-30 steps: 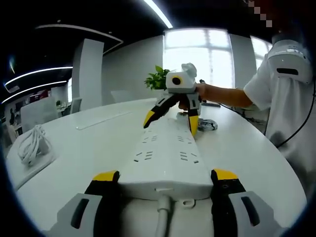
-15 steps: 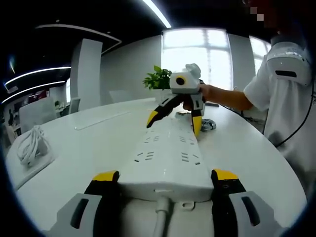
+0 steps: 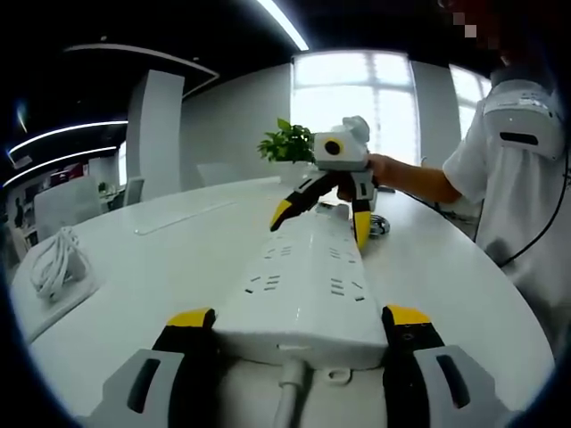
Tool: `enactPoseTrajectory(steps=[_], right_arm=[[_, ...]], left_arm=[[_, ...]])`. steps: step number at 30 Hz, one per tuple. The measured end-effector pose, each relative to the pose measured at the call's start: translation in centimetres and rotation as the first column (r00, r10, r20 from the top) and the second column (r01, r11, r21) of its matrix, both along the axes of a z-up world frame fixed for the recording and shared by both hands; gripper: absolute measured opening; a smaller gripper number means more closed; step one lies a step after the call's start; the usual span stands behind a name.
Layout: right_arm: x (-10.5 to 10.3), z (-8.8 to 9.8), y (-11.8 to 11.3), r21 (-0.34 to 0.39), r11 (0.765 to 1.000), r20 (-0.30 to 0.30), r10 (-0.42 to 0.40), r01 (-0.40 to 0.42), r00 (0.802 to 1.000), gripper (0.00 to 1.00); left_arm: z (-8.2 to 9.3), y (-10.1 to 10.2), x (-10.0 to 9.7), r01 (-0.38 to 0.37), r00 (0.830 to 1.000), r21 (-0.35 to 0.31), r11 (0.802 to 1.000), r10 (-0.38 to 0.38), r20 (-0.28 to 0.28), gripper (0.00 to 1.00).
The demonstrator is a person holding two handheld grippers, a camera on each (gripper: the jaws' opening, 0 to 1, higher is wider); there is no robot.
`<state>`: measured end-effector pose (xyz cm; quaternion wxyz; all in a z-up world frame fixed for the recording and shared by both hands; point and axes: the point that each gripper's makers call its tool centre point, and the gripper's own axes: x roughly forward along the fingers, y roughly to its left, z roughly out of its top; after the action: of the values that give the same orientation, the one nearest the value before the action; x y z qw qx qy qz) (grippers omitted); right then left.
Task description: Straighten the power strip on the desk, plug the charger into it
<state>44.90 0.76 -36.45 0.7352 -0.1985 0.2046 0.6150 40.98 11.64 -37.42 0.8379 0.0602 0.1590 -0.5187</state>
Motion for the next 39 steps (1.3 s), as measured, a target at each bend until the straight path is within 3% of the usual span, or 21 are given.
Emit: enactPoseTrajectory(steps=[18,39], right_arm=[[-0.7,-0.1,-0.2,0.041,0.999,-0.024,-0.026,0.027,0.999,0.72],[-1.9,-0.1,-0.1,-0.026,0.993,-0.044,-0.118,0.116,0.992,0.71]], left_arm=[[0.0,-0.1,-0.2,0.004,1.000,0.003,1.000,-0.004,-0.001,0.76],[0.1,0.0,-0.2,0.063,0.998,-0.006,0.998,-0.064,-0.011,0.76]])
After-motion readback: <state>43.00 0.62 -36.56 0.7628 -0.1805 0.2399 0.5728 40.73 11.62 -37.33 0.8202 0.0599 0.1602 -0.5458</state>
